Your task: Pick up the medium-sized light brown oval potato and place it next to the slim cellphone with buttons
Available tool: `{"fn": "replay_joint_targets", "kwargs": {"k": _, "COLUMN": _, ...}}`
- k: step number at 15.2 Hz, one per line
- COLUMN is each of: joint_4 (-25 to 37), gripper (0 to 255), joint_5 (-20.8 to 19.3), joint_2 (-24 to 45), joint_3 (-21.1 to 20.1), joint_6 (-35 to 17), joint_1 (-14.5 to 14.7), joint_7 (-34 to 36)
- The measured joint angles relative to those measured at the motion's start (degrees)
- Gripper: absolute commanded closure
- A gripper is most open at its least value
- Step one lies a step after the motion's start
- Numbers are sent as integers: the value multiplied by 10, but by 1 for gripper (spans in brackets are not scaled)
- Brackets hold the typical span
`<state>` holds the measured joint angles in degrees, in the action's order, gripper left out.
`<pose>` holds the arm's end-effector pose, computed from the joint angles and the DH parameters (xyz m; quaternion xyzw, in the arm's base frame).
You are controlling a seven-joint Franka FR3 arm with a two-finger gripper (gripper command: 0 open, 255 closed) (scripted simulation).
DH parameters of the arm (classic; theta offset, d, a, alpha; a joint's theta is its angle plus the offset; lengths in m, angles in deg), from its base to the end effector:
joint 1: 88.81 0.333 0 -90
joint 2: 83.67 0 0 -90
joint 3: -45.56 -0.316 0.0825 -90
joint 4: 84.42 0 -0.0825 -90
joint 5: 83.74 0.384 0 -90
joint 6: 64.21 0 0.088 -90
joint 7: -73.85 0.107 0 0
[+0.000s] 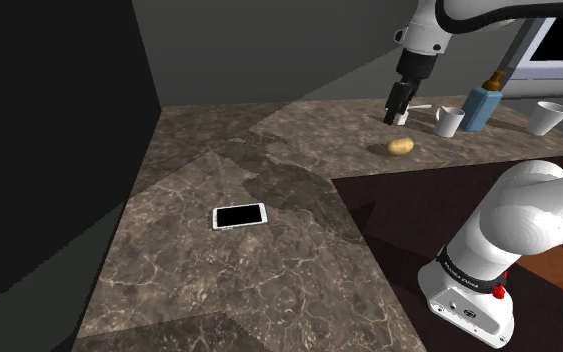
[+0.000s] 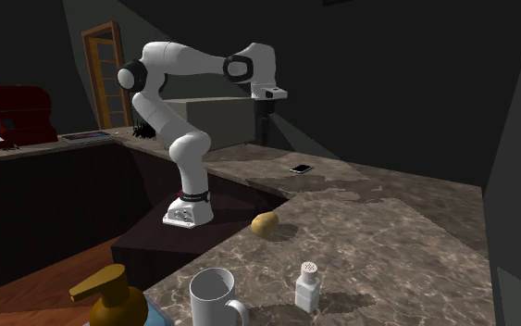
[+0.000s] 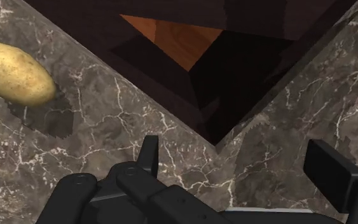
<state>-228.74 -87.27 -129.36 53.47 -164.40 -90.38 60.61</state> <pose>0.3099 -0.0638 0.5293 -0.9981 -0.0580 -0.0146 0.0166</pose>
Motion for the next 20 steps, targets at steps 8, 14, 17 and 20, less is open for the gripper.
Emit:
{"fn": "replay_joint_targets", "kwargs": {"k": 8, "joint_4": -29, "gripper": 0, "joint_5": -87, "joint_2": 66, "joint_3": 115, "joint_6": -81, "joint_1": -2, "joint_7": -203}}
{"fn": "replay_joint_targets", "kwargs": {"k": 14, "joint_4": -14, "gripper": 0, "joint_5": -134, "joint_2": 156, "joint_3": 203, "joint_6": -155, "joint_1": 9, "joint_7": -354}}
{"fn": "replay_joint_targets", "kwargs": {"k": 17, "joint_4": 6, "gripper": 0, "joint_5": -141, "joint_2": 216, "joint_3": 246, "joint_6": -196, "joint_1": 23, "joint_7": -431}}
{"fn": "replay_joint_targets", "kwargs": {"k": 20, "joint_4": 30, "gripper": 0, "joint_5": -133, "joint_2": 285, "joint_3": 289, "joint_6": -240, "joint_1": 40, "joint_7": -514}}
